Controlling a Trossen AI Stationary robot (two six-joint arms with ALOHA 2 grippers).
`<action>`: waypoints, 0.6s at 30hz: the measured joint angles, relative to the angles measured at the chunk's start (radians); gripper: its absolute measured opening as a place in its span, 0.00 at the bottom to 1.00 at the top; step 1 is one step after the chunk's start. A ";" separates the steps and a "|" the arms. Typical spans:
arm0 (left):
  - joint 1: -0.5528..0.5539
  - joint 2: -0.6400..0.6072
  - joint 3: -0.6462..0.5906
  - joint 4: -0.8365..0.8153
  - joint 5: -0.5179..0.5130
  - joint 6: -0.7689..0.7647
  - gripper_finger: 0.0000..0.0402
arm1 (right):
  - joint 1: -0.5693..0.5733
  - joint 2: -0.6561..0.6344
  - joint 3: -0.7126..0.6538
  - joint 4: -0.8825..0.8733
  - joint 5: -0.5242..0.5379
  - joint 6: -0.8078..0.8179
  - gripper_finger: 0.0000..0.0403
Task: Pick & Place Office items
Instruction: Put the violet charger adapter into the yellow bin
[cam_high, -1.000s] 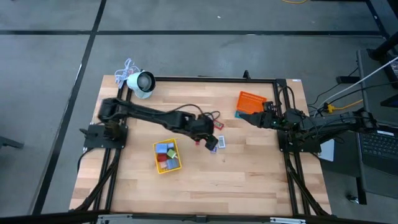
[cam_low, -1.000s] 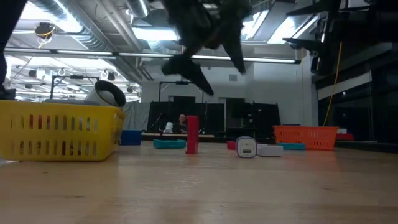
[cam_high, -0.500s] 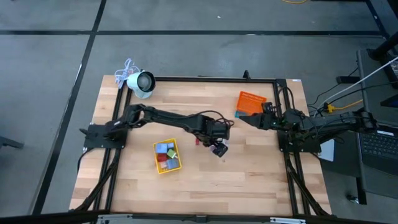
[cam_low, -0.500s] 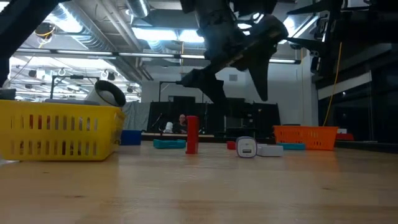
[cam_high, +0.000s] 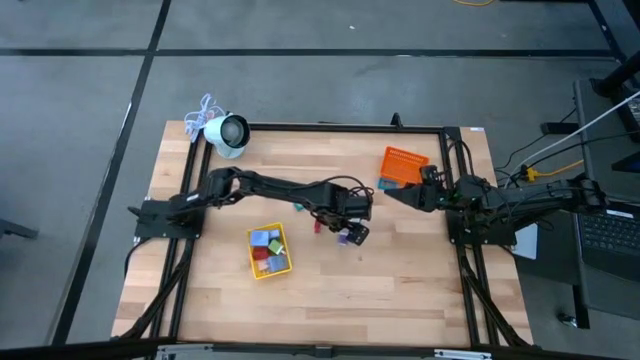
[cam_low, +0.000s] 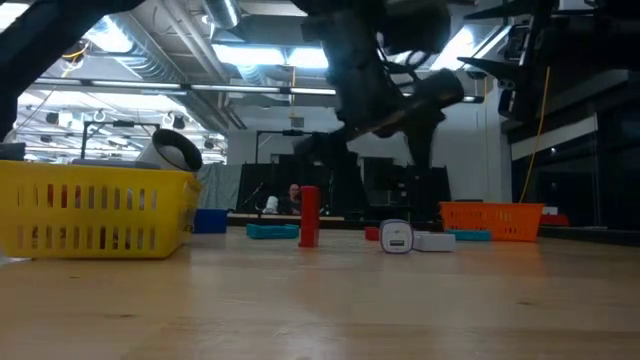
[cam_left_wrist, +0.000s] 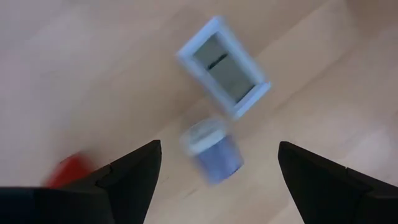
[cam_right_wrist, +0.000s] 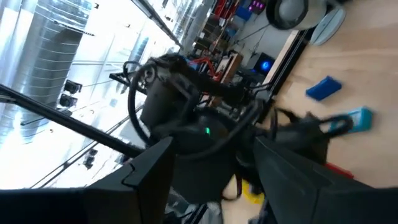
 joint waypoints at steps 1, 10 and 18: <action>-0.002 0.005 0.000 0.020 0.010 -0.010 0.79 | 0.000 0.000 0.000 0.001 0.015 -0.017 0.56; -0.030 0.017 -0.002 0.043 0.040 -0.025 0.79 | 0.001 -0.081 0.000 0.217 -0.004 -0.126 0.56; -0.032 0.017 -0.002 0.057 0.041 -0.056 0.79 | 0.001 -0.273 0.000 -0.035 -0.042 -0.088 0.56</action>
